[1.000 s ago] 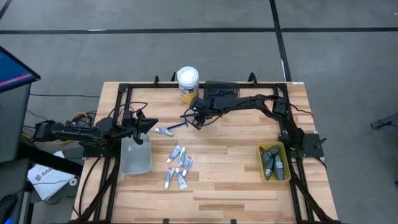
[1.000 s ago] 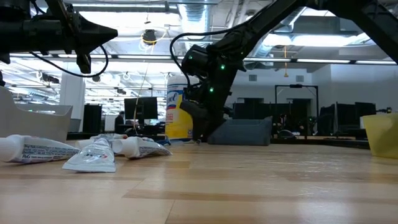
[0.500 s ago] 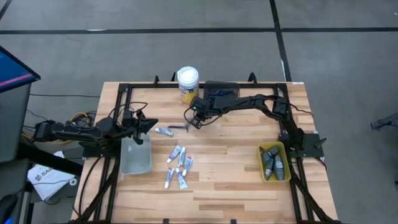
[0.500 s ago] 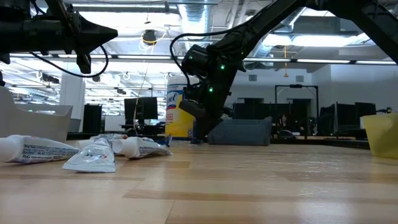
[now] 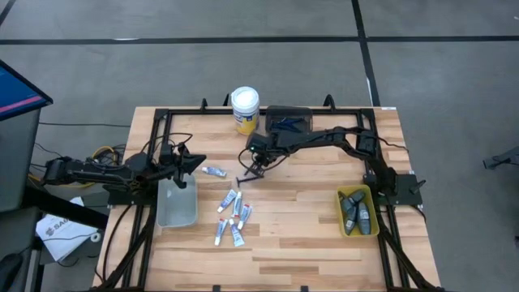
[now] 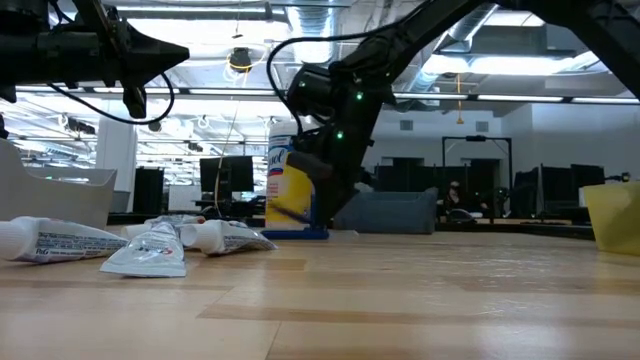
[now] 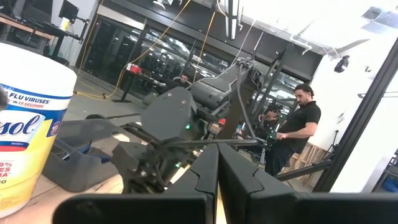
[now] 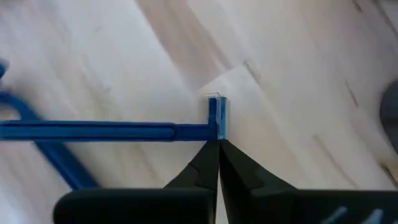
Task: Pick & Place Travel size toiletries
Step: Put the blue razor into the black bin
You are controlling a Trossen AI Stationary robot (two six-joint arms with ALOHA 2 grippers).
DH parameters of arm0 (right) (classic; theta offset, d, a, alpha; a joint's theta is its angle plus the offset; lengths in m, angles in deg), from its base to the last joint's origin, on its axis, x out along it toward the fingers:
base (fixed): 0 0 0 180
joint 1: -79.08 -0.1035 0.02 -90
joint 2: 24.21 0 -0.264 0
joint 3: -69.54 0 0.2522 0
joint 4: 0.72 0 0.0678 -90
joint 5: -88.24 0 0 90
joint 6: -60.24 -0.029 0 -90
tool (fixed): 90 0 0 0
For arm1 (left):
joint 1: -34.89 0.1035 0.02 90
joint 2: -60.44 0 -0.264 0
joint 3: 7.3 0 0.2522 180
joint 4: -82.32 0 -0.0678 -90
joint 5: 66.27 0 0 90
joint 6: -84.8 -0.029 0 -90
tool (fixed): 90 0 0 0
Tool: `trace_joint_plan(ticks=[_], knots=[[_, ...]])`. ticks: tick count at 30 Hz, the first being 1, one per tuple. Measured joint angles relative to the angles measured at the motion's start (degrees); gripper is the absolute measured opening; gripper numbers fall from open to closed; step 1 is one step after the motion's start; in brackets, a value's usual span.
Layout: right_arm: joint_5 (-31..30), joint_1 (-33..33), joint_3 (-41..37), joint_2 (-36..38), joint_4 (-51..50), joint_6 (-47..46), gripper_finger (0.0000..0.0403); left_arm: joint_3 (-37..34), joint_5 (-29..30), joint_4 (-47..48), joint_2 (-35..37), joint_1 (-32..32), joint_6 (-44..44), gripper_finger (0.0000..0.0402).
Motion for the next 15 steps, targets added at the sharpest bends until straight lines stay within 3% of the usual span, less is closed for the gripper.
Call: trace_joint_plan(ticks=[10,15], knots=[[-0.04,-2.64,2.97,0.00,-4.86,0.00,0.0003,0.00,0.00,0.00,0.00,0.00,-0.02,0.0000],[-0.11,-3.05,4.44,0.00,-6.08,0.02,0.0043,0.00,0.00,0.00,0.01,0.00,-0.01,0.0000]])
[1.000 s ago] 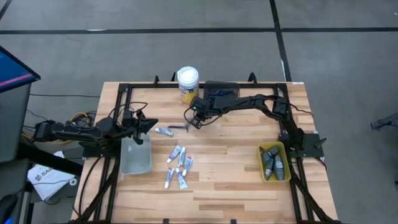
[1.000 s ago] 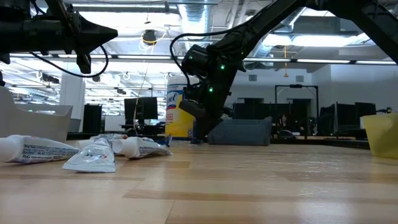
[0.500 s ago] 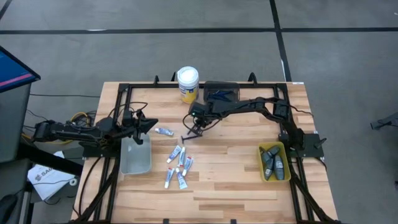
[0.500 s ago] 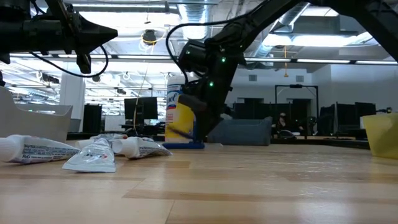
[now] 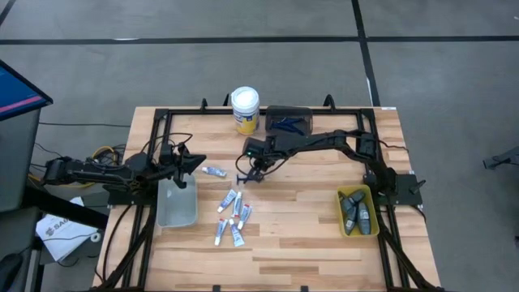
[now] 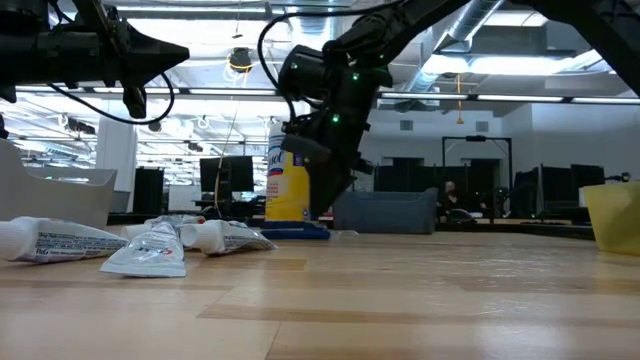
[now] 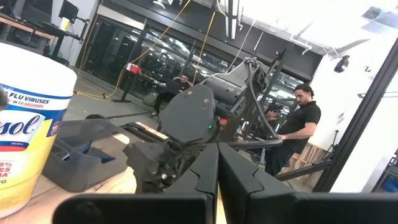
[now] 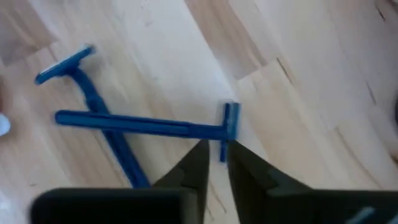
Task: Pick & Place Travel size toiletries
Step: Put the blue razor into the black bin
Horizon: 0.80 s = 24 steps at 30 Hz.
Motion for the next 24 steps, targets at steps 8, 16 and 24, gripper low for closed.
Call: trace_joint_plan(ticks=[8,16,24], knots=[[-0.04,-0.37,0.60,0.00,-0.62,0.33,0.0151,0.00,0.00,0.00,0.01,0.00,-0.01,0.0000],[-0.14,1.50,-0.48,-0.33,0.22,0.46,0.0218,0.00,0.00,0.00,-0.01,0.00,-0.01,0.0000],[0.21,1.13,-4.17,-0.44,2.42,0.47,0.0201,0.00,0.00,0.00,0.01,0.00,0.01,0.0000]])
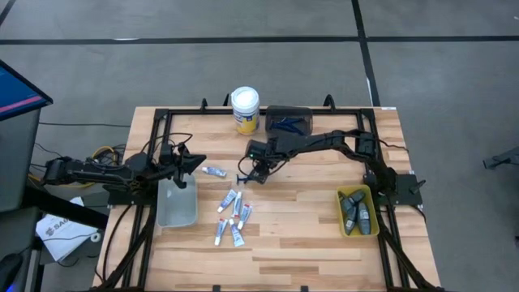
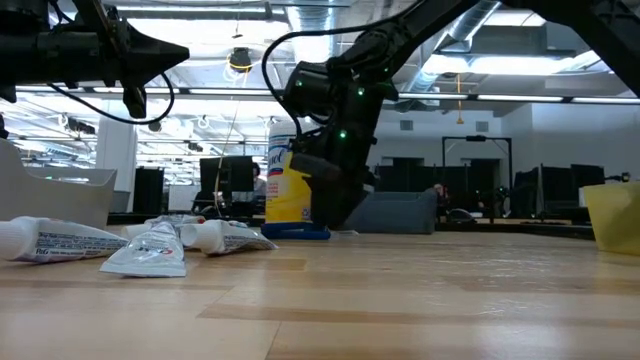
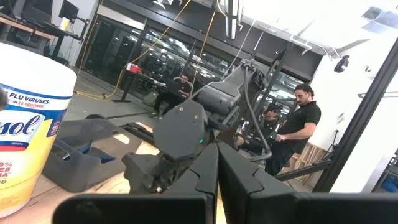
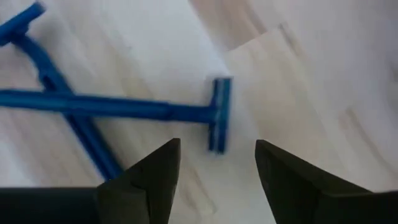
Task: Pick & Place Travel size toiletries
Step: Put the blue razor into the black bin
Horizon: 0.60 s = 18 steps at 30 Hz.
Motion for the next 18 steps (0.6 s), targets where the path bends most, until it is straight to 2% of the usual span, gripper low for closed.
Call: trace_joint_plan(ticks=[7,18], knots=[[-0.06,0.59,-0.26,0.01,2.13,0.17,0.0180,0.00,0.00,0.00,-0.02,0.00,-0.01,0.0000],[1.38,0.69,-0.26,-0.33,2.81,0.12,0.0116,0.00,0.00,0.00,-0.02,-0.02,0.00,0.0000]])
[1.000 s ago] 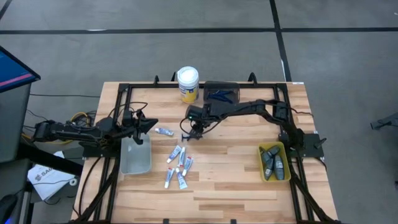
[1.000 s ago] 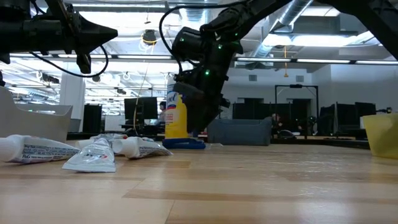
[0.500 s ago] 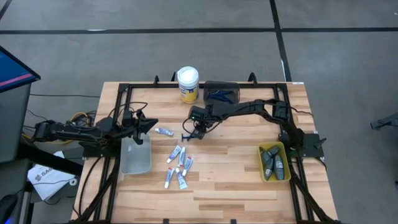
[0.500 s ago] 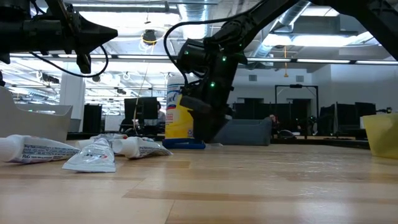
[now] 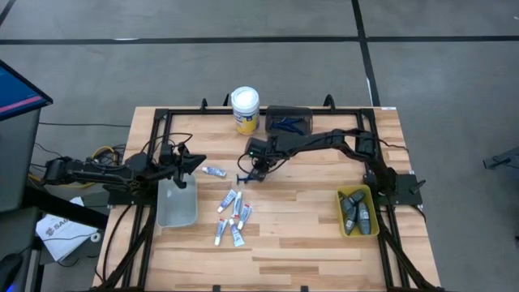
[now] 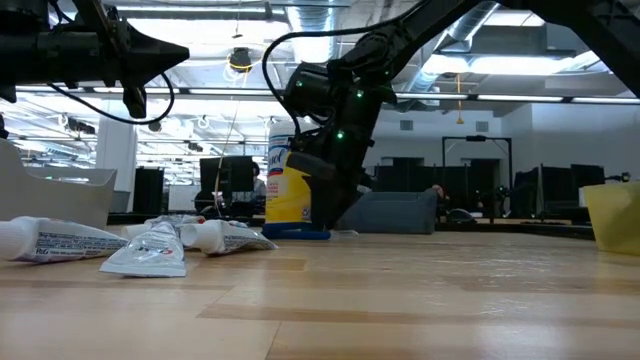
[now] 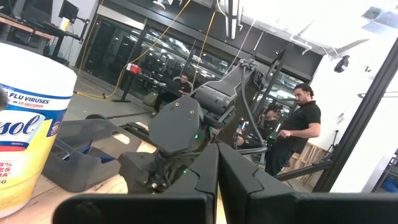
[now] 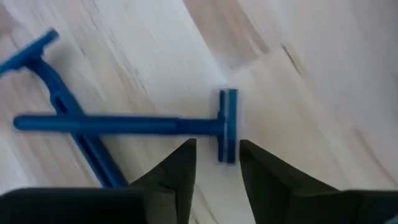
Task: Pick & Place Travel size toiletries
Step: Put the blue razor into the black bin
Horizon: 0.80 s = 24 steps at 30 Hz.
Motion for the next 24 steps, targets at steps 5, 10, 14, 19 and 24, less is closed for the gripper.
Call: trace_joint_plan(ticks=[5,10,14,19,24], knots=[[0.24,0.14,0.06,-1.26,1.48,0.02,0.0110,0.00,0.01,0.00,0.01,0.02,0.00,0.0000],[0.67,0.31,0.22,-2.07,2.06,0.02,0.0111,0.00,0.00,-0.02,0.00,0.02,-0.02,0.0000],[0.68,0.32,0.13,-1.85,2.13,0.08,0.0096,0.00,0.00,-0.02,0.00,0.01,-0.01,0.0000],[1.09,0.54,0.09,-1.81,2.11,0.33,0.0029,-0.01,0.00,-0.02,0.01,0.01,-0.02,0.0000],[1.11,0.66,0.09,-1.81,2.11,0.35,0.0027,0.00,0.00,-0.02,0.00,0.01,-0.02,0.0000]])
